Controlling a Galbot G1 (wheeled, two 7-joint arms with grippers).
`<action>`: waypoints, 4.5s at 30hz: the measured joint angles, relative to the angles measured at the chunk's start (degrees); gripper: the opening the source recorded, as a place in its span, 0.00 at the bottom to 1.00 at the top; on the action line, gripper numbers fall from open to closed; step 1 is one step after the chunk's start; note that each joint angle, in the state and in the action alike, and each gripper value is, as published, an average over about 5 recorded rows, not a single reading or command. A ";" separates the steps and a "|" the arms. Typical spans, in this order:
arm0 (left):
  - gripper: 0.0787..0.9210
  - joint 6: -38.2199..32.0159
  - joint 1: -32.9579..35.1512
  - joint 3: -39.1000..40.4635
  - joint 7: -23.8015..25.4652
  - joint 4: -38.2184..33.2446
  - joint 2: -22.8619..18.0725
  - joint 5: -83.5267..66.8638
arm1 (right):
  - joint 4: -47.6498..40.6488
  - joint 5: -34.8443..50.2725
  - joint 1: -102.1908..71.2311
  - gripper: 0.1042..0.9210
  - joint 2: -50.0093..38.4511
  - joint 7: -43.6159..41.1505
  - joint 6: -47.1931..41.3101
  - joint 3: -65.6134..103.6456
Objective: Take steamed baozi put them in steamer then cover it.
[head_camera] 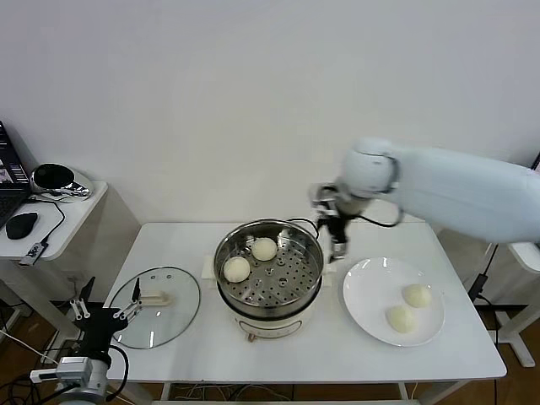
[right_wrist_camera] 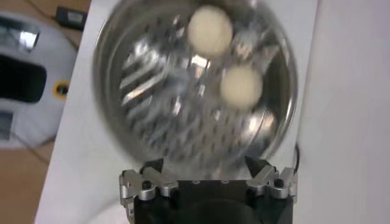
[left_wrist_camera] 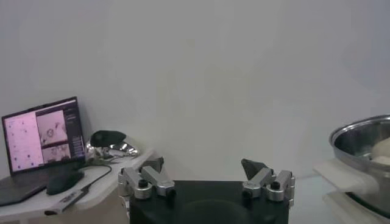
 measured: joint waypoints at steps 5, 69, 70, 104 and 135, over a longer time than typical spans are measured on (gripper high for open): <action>0.88 0.03 0.15 0.10 0.00 0.03 -0.20 0.31 | 1.63 -5.96 -5.66 0.88 -8.11 -0.96 3.93 4.04; 0.88 -0.08 1.75 -1.81 0.02 -1.21 -0.87 0.70 | -9.58 -24.84 -44.69 0.57 -10.77 0.91 12.40 31.94; 0.88 -0.08 1.69 -1.76 0.02 -1.22 -0.86 0.70 | -9.56 -24.44 -43.38 0.57 -10.83 0.61 12.46 31.36; 0.88 -0.26 2.00 -3.08 -0.04 -2.82 -1.65 0.15 | -8.92 -3.10 -4.50 0.60 16.34 2.17 26.16 5.55; 0.88 -0.72 2.29 -3.54 -0.20 -2.69 -3.00 0.36 | -9.68 -15.51 -7.94 0.75 26.38 2.93 45.19 -2.68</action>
